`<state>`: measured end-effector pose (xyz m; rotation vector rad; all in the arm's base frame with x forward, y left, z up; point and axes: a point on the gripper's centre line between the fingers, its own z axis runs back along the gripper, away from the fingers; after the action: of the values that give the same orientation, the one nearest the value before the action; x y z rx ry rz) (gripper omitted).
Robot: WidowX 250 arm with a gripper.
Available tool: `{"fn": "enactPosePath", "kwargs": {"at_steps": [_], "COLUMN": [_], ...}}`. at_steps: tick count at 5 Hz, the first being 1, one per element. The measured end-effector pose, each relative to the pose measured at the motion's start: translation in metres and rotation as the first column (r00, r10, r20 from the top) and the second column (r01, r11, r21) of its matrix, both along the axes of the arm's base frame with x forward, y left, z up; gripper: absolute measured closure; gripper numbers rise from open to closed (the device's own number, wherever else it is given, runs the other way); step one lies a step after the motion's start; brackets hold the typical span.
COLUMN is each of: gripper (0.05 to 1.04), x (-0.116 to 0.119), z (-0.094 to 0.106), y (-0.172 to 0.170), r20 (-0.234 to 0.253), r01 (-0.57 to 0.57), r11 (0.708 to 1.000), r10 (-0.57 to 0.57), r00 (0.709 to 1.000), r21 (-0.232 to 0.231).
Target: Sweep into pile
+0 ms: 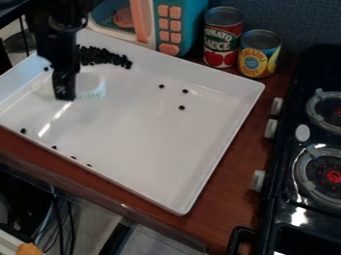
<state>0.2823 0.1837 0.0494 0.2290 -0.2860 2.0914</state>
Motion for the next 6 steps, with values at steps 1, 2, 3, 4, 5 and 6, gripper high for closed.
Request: {"fn": "enactPosePath", "kwargs": {"at_steps": [1, 2, 3, 4, 5, 6], "gripper": [0.349, 0.349, 0.349, 0.349, 0.349, 0.349], "x": [-0.004, 0.002, 0.024, 0.044, 0.059, 0.074], "z": [-0.005, -0.023, -0.026, -0.026, -0.026, -0.026], "y": [0.012, 0.018, 0.034, 0.047, 0.057, 0.064], "r20": [-0.012, -0.067, -0.067, -0.073, -0.084, -0.083], "r01": [0.043, 0.066, 0.054, 0.041, 0.024, 0.015], "r11": [0.998, 0.998, 0.998, 0.998, 0.998, 0.998], "r10": [-0.043, -0.065, -0.052, -0.037, -0.018, -0.010], "r00": [0.999, 0.996, 0.996, 0.997, 0.996, 0.996], "r21": [0.044, 0.024, 0.040, 0.057, 0.066, 0.058]}}
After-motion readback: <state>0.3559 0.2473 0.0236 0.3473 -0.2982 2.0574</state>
